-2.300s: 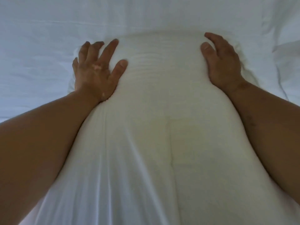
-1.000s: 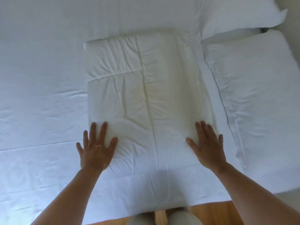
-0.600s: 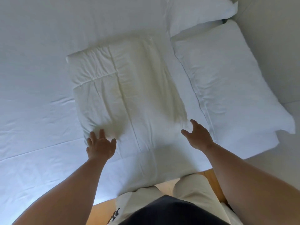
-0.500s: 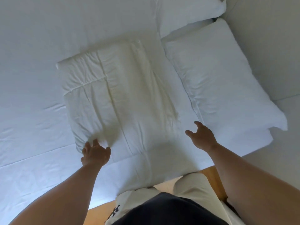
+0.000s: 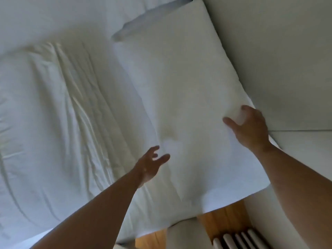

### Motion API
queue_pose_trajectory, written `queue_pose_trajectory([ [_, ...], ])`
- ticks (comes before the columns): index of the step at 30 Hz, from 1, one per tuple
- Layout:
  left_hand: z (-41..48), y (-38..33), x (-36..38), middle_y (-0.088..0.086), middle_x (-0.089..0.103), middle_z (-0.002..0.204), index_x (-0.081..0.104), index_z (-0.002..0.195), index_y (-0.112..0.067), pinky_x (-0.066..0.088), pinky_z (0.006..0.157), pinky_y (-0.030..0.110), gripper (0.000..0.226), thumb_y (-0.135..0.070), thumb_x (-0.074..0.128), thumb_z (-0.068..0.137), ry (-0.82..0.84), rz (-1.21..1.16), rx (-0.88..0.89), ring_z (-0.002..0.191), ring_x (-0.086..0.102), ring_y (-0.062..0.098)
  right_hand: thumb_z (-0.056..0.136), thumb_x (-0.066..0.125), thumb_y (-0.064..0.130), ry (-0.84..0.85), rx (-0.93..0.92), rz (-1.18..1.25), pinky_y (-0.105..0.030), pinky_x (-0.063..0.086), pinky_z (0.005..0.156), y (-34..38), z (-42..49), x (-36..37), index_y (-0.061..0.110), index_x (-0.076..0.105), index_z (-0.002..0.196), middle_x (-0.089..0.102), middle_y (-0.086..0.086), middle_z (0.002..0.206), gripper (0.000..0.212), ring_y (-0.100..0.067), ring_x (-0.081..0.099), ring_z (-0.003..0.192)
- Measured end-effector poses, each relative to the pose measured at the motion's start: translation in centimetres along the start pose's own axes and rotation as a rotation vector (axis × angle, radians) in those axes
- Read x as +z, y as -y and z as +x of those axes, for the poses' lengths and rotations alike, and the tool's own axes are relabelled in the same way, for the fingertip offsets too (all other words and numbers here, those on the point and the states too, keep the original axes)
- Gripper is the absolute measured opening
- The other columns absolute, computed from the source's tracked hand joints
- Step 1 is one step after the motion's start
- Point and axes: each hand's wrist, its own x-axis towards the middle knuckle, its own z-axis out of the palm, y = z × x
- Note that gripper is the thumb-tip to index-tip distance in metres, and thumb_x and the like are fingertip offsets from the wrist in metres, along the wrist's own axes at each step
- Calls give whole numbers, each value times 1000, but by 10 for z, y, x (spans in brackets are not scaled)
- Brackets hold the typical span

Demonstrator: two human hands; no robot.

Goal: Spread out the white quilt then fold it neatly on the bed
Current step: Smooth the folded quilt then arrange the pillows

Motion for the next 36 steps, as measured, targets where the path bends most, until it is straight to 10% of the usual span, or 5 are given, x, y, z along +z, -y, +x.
queue_pose_trajectory([
  [10,92,-67,42,-43,57,113,20,152,-45,47,96,58,110,-63,83,64,-278,-322,188,105,68,23,48,86,65,354,-110,417,-24,52,94,8,135,8,34,48,145,65,15,127,109,1,66,106],
  [20,70,-76,57,4,72,119,53,132,-27,55,95,53,66,-17,85,75,-138,-621,297,108,71,27,39,94,58,489,-118,586,-23,53,83,12,99,-10,41,55,132,70,19,113,102,3,70,96],
  [25,11,-82,36,4,74,115,57,129,-25,60,84,47,68,-20,87,68,-177,-591,380,104,72,28,65,88,13,360,-151,670,-6,51,65,31,38,-39,37,57,117,65,24,103,65,18,65,80],
  [30,-63,-79,0,0,75,110,61,123,-28,61,78,41,77,-39,90,52,-244,-520,465,99,73,23,27,88,74,216,-227,639,-8,47,78,65,-39,-72,47,48,130,59,39,109,115,27,56,93],
  [36,-151,-56,-66,-13,73,110,59,117,-43,60,80,35,74,-50,87,49,-290,-415,607,100,72,11,45,98,38,77,-345,552,-10,40,79,131,-144,-106,47,44,132,51,42,109,103,34,49,86],
])
